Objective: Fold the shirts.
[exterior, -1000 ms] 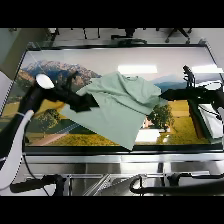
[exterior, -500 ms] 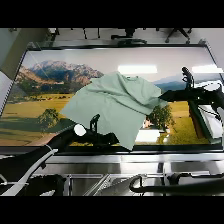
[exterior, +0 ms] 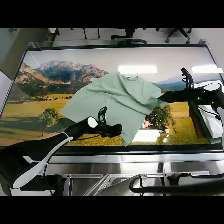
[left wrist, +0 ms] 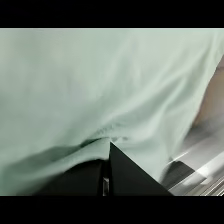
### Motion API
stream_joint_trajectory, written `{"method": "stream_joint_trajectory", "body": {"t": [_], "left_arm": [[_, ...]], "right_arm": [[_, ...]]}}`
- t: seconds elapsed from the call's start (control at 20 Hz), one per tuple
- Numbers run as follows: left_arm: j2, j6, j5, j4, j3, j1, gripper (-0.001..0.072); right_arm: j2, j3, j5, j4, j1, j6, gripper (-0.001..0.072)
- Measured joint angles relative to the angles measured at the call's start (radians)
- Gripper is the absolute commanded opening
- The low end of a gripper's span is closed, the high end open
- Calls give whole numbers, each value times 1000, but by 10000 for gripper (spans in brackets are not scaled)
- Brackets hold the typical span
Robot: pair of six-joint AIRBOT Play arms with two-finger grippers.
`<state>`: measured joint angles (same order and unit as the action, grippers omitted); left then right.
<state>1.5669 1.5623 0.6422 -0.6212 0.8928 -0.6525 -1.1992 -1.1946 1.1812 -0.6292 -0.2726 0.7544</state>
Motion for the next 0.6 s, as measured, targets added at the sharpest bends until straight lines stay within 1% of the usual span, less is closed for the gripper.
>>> {"method": "stream_joint_trajectory", "body": {"t": [0.2, 0.25, 0.3, 0.5, 0.55, 0.6], "left_arm": [[-49, -7, 162, -161, 57, 107, 12], [-100, 2, 225, -249, 66, 170, 12], [-133, 9, 272, -302, 69, 212, 13], [-248, 18, 461, -477, 74, 406, 13], [-265, 16, 499, -507, 75, 452, 12], [-280, 14, 530, -533, 75, 498, 12]], "right_arm": [[13, 14, 40, 0, 0, 18, 21], [35, 50, 49, 0, 0, 35, 21], [57, 86, 55, 0, 1, 42, 21], [208, 344, 33, 6, 47, 85, 23], [251, 421, 7, 7, 71, 91, 39], [293, 495, -18, 10, 100, 104, 185]]}}
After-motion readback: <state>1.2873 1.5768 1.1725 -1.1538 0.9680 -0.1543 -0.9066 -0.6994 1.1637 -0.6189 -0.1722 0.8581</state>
